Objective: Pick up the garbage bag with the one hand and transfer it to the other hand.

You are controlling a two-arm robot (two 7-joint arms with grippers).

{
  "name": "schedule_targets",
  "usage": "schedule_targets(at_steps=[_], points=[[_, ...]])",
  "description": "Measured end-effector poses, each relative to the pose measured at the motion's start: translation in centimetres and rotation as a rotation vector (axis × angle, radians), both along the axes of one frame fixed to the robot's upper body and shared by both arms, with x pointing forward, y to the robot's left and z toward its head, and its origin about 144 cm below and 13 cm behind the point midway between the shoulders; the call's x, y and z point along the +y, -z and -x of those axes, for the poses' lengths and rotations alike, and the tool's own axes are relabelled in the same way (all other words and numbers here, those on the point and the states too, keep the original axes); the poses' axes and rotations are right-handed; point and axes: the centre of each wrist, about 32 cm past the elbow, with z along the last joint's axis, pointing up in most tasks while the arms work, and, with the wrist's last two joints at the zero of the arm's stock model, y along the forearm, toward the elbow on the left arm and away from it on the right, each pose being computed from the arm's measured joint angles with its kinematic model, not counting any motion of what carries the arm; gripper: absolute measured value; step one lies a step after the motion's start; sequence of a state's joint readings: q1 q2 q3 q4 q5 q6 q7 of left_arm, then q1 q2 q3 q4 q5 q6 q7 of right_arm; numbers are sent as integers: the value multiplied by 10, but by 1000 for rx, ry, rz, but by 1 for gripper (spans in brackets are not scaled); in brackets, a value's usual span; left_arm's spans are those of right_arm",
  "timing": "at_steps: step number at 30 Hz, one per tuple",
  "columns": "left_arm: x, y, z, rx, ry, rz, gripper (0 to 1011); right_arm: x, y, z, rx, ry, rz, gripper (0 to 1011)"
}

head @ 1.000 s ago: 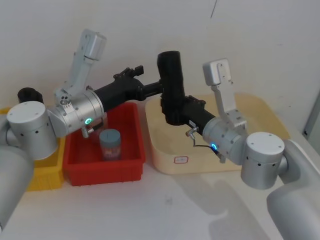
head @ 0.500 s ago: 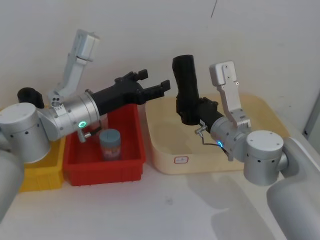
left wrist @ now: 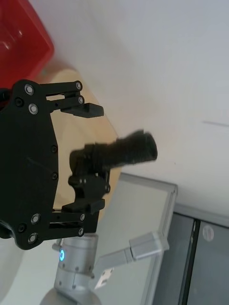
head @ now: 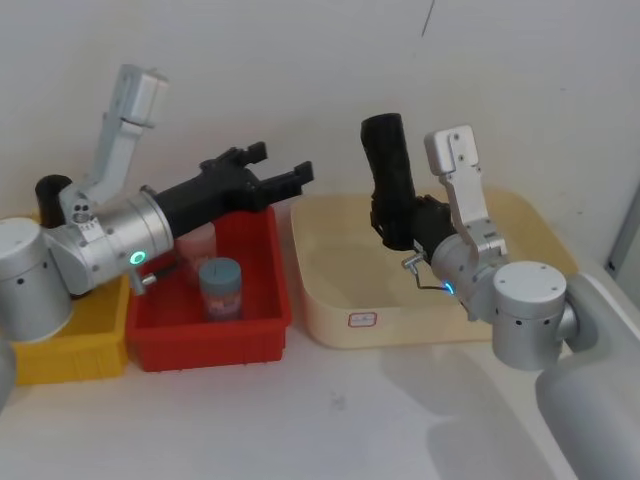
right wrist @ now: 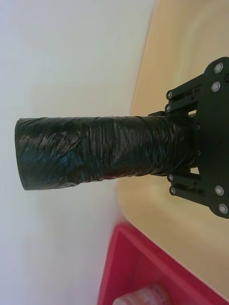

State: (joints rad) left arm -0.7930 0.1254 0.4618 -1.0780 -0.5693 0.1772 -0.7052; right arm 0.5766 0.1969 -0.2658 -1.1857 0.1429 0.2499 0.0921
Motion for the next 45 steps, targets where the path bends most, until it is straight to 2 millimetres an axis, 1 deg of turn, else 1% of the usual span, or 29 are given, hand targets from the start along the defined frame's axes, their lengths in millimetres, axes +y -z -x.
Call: schedule_targets(at_steps=[7,8,10,11,12,16,17,19,20,22,23,25,34,41,45], points=[[9,1,9,-3,-81,-16,1001,-4,2,5,-1,18,14,522],[11,1,10,-3,-91,-19,1001,-5,2,5,-1,19,16,560],[14,1,13,-7,-121,-25,1001,-6,2,7,0,22,19,597],[16,1,15,-8,-145,-30,1001,-6,2,7,-1,25,21,651],[17,2,17,-10,-155,-32,1001,-6,2,7,-1,25,21,651],[23,2,22,-17,-222,-47,1001,-8,3,9,-1,30,25,783],[24,3,24,-19,-233,-49,1001,-8,3,9,-1,31,26,833],[26,3,26,-23,-269,-57,1001,-9,3,10,-1,33,27,870],[27,3,27,-24,-280,-60,1001,-9,3,10,-1,33,27,905],[29,3,29,-28,-302,-65,1001,-9,3,10,-1,34,29,921],[30,4,30,-30,-317,-68,1001,-9,3,11,-1,34,29,965],[33,4,33,-35,-351,-76,1001,-9,3,11,-1,35,30,1001],[43,7,43,-55,-492,-108,1001,-10,4,12,0,37,32,1001],[48,8,47,-66,-552,-124,1001,-9,1,13,2,8,35,1002],[50,8,48,-71,-575,-129,1001,-5,-3,15,16,-38,39,1001]])
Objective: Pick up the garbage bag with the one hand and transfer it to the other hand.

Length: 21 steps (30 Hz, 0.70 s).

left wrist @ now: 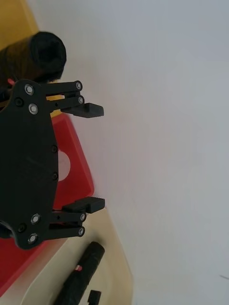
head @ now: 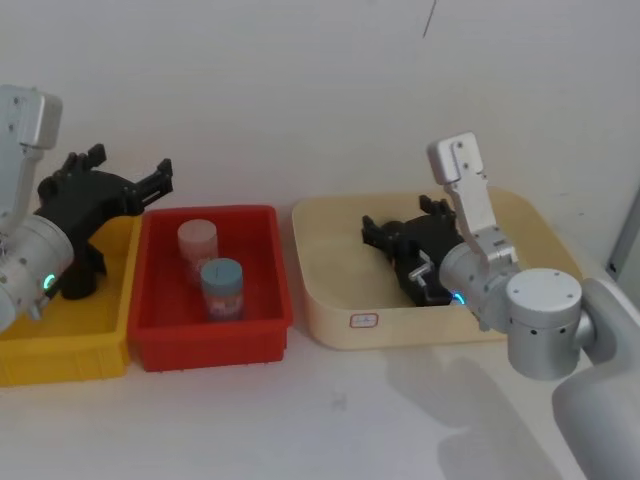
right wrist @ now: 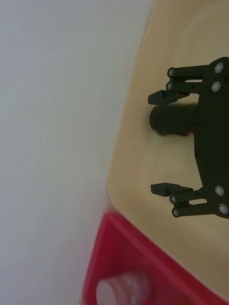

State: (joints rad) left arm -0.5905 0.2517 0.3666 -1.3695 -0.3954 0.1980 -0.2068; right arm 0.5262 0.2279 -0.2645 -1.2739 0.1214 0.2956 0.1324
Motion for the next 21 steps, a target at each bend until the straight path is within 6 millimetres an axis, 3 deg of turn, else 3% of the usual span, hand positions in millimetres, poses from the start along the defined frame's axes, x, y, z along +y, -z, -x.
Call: schedule_targets(at_steps=[21], points=[[4,1,3,-12,-51,-12,1001,30,-32,-6,107,-280,56,1002]])
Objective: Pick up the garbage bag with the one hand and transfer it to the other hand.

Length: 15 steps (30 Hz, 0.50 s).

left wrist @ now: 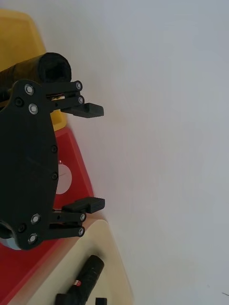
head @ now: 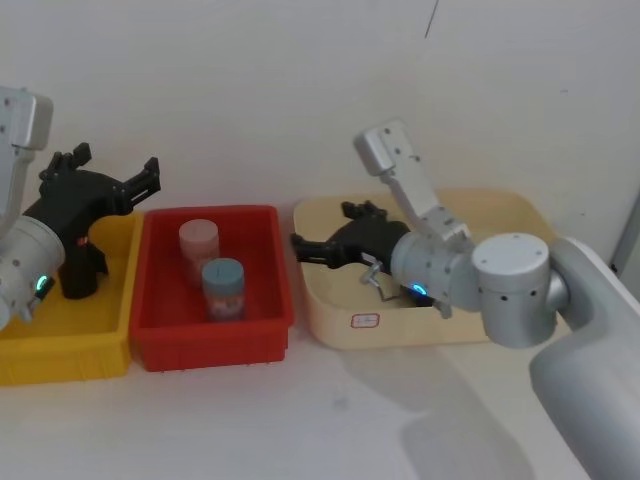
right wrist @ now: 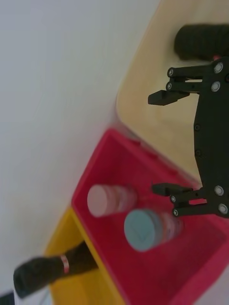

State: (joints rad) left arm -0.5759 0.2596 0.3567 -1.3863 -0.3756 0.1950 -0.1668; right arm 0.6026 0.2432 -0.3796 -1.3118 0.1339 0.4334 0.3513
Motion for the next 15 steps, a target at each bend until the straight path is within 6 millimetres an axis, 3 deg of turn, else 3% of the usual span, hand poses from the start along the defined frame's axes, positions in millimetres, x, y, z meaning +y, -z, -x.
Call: schedule_targets(at_steps=[15], points=[[1,0,1,-2,-9,-2,1001,29,-15,-3,38,-120,71,1001]])
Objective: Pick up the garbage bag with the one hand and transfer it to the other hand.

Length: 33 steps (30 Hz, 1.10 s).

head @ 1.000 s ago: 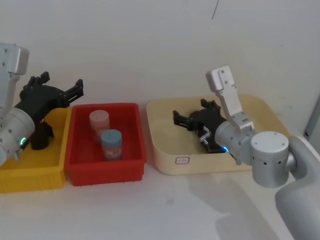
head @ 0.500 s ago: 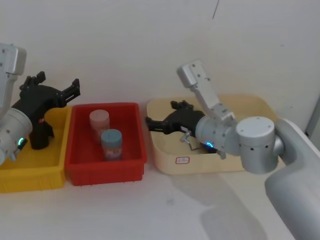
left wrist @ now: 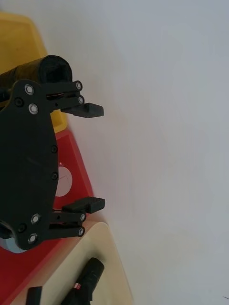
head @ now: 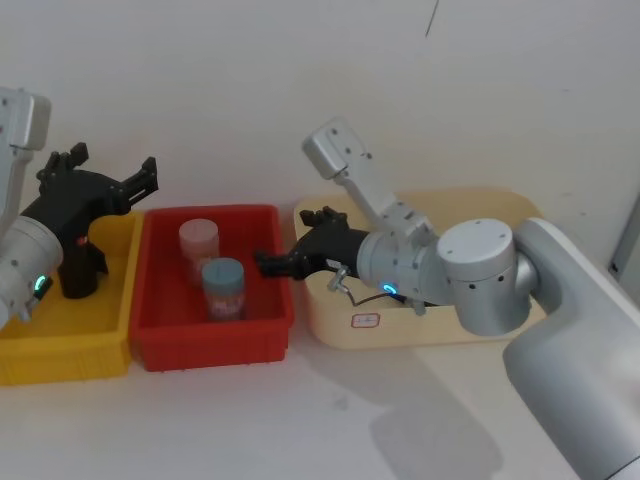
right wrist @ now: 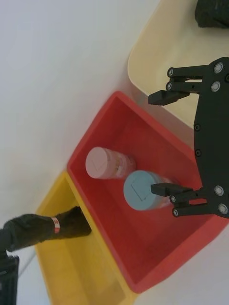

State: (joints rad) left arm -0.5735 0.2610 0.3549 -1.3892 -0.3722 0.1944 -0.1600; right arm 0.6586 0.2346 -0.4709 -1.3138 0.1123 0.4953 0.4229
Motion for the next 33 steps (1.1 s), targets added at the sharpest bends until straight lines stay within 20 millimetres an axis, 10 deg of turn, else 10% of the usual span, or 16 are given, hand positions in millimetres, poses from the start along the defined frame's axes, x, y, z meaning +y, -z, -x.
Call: schedule_targets(at_steps=[33], points=[[0,0,0,0,-2,-1,1001,51,4,-6,102,-97,75,1001]])
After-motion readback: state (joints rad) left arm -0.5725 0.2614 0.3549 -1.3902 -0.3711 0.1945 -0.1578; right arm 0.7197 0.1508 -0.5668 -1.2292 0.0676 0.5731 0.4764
